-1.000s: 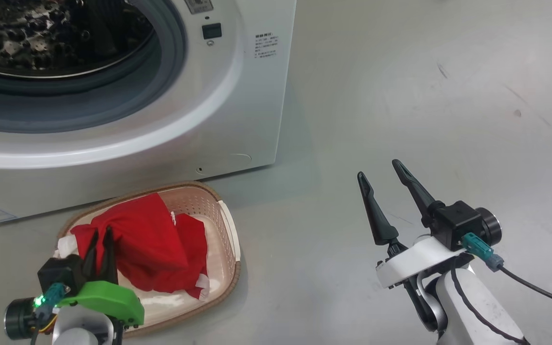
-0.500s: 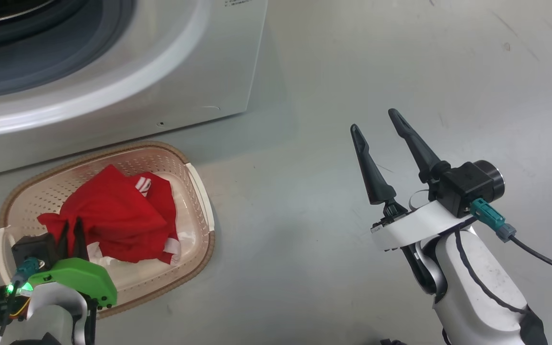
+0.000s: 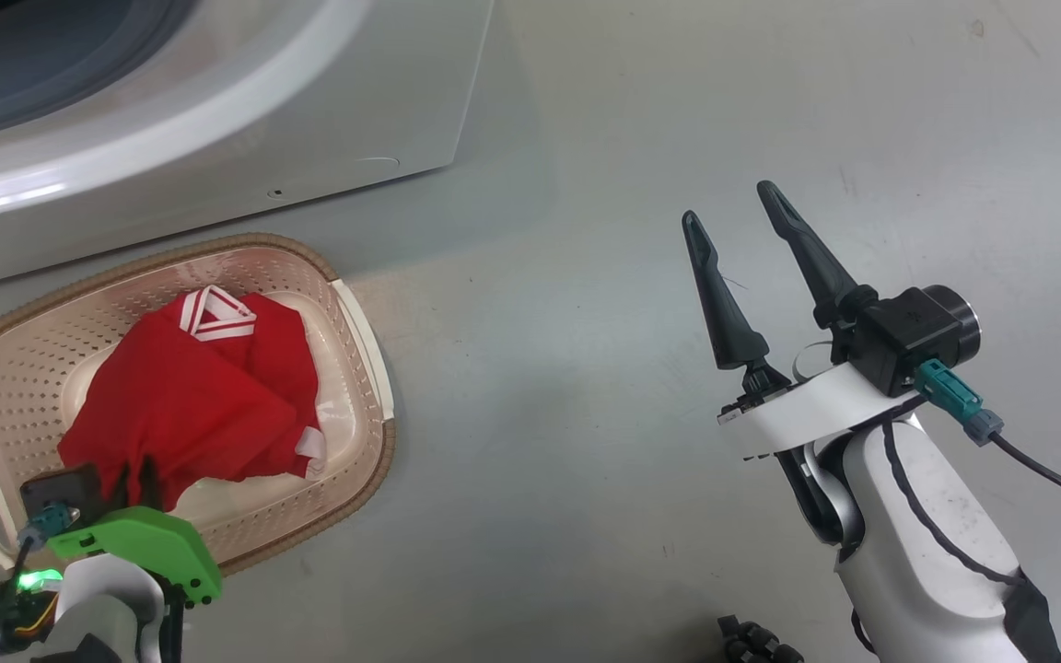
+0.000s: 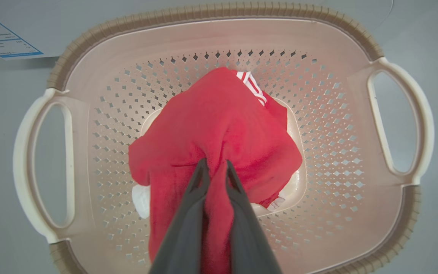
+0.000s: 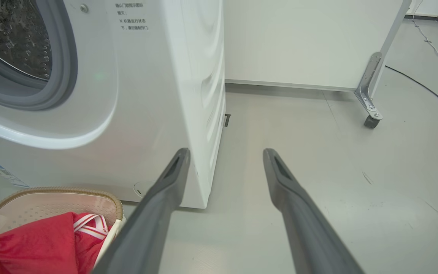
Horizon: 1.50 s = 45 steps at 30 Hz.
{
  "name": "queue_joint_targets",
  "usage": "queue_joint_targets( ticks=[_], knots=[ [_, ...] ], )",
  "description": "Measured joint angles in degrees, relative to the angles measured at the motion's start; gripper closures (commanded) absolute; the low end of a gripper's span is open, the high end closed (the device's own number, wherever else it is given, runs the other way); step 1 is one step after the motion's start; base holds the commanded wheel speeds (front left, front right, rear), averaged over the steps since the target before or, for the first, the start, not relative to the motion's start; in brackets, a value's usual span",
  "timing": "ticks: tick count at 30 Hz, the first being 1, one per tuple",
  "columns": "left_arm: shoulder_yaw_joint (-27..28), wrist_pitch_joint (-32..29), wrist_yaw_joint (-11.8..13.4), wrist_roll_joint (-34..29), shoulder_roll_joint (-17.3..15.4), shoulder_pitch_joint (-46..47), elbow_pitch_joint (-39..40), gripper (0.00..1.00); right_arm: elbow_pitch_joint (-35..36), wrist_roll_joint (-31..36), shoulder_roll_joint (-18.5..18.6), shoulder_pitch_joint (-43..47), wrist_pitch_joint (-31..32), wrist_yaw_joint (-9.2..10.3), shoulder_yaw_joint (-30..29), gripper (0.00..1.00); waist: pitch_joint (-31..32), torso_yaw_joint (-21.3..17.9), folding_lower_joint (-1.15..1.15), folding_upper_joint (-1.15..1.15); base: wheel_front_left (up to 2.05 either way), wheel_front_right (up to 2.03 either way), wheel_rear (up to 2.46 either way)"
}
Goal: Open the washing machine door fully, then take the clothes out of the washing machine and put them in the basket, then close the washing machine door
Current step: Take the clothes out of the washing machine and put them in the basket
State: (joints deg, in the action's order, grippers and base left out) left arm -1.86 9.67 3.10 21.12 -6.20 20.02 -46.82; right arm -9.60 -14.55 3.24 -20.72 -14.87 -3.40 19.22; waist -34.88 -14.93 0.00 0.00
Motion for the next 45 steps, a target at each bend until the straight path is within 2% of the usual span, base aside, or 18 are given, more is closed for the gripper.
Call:
queue_joint_targets(
  ticks=[2, 4, 6, 7, 17, 26, 29, 38, 45],
  knots=[
    [-0.02, 0.07, -0.44, 0.36, 0.07, 0.94, -1.08, 0.99, -0.07, 0.00, 0.00, -0.09, 0.00, 0.00, 0.00, 0.00, -0.06, 0.16, 0.00, 0.00, 0.00, 0.00, 0.00],
    [-0.14, 0.37, -0.57, 0.49, 0.16, 1.83, -2.03, 0.59, -0.21, 0.01, 0.00, -0.09, 0.00, 0.00, -0.02, 0.00, -0.05, 0.33, 0.00, 0.00, 0.00, 0.00, 0.00],
    [-0.35, 0.56, -0.97, 0.48, 0.34, 2.66, -3.18, 0.12, -0.49, 0.02, 0.00, -0.09, 0.00, 0.01, -0.20, 0.00, 0.12, 0.58, 0.00, 0.00, 0.00, 0.00, 0.00],
    [-0.32, 0.58, -1.20, 0.53, 0.54, 3.03, -3.67, 0.00, -0.70, 0.02, 0.00, -0.09, 0.00, 0.01, -0.22, 0.00, 0.29, 0.70, 0.00, 0.00, 0.00, 0.00, 0.00],
    [-1.82, 1.78, -2.96, 0.74, 1.78, 4.12, -8.27, 0.00, -2.60, -0.03, 0.00, -0.05, 0.00, 0.00, -0.32, 0.00, 3.20, 2.00, 0.00, 0.00, 0.00, 0.00, 0.00],
    [-2.27, 3.53, -5.42, 1.20, 3.48, 4.13, -9.64, 0.00, -5.03, -0.12, 0.01, 1.15, 0.00, -0.01, -1.46, 0.00, 8.21, 3.96, 0.00, 0.00, 0.00, 0.00, 0.00],
    [-2.66, 3.82, -5.46, 1.07, 3.47, 4.09, -9.53, 0.00, -6.05, -0.12, 0.01, 2.83, 0.00, -0.01, -1.94, 0.00, 10.20, 4.87, 0.00, 0.00, 0.00, 0.00, 0.00],
    [-3.76, 4.59, -5.50, 0.25, 3.57, 3.19, -5.45, 0.00, -8.25, -0.12, -0.01, 6.70, 0.00, -0.01, -2.91, 0.00, 16.70, 7.84, 0.00, 0.00, 0.00, 0.00, 0.00],
    [-5.03, 4.59, -5.46, -3.16, 3.66, 3.14, 3.71, 0.00, -9.22, -0.13, 0.00, 9.62, 0.00, 0.01, -4.05, 0.00, 21.53, 10.22, 0.00, 0.00, 0.00, 0.00, 0.00]
  ],
)
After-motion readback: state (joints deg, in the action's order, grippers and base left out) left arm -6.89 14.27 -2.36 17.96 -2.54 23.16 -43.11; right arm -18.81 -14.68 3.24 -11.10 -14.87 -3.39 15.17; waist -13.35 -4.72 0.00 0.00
